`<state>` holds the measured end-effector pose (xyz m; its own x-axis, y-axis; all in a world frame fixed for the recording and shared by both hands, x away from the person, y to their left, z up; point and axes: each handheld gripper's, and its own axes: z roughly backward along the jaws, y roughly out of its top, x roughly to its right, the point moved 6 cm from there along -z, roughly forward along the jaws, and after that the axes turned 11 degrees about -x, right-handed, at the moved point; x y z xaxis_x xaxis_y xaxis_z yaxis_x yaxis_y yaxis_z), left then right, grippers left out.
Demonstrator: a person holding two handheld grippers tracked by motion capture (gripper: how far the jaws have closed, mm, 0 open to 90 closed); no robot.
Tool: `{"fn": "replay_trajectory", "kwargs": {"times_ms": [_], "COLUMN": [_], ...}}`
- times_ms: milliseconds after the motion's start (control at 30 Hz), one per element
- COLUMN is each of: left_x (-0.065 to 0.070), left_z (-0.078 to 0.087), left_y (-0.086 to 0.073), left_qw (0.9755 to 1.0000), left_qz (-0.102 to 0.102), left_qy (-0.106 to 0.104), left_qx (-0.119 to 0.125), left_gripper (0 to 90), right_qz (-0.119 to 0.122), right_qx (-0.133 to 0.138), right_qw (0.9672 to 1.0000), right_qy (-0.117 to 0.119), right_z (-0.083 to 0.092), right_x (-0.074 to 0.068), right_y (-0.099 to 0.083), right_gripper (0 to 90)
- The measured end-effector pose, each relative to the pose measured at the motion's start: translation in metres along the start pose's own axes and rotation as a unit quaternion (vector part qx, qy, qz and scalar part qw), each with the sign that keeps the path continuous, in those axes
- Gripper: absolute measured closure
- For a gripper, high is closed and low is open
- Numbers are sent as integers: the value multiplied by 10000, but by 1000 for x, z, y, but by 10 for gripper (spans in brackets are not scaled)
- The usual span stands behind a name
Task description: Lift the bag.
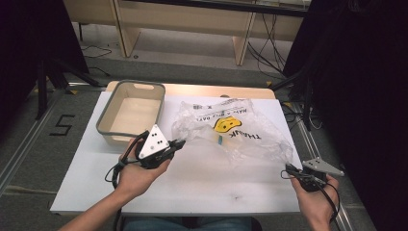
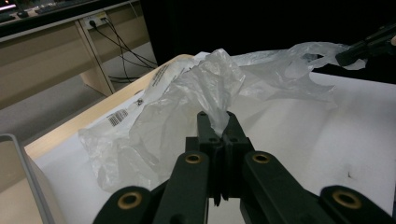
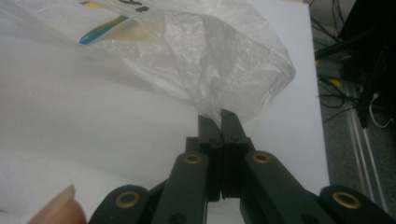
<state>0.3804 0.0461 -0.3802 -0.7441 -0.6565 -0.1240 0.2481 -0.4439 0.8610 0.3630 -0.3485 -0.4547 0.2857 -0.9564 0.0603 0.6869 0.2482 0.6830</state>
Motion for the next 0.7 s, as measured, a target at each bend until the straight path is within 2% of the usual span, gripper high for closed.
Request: {"fn": "replay_trajectory", "kwargs": {"times_ms": [367,700], "left_x": [-2,-1], "left_z": [5,6], "left_y": [12,24], "left_qw": [9998,9994], "left_qz": [-1,-26], "left_qy": [52,39], "left_qx": [193,343], "left_gripper": [891,891], "right_qz": [-22,-143], "right_qx": [585,848], "right_qw": [9979,9949], "right_qy": [-290,-524], "right_z": [11,17], "right_x": [3,10], "right_y": [15,20], "right_gripper": [900,900]}}
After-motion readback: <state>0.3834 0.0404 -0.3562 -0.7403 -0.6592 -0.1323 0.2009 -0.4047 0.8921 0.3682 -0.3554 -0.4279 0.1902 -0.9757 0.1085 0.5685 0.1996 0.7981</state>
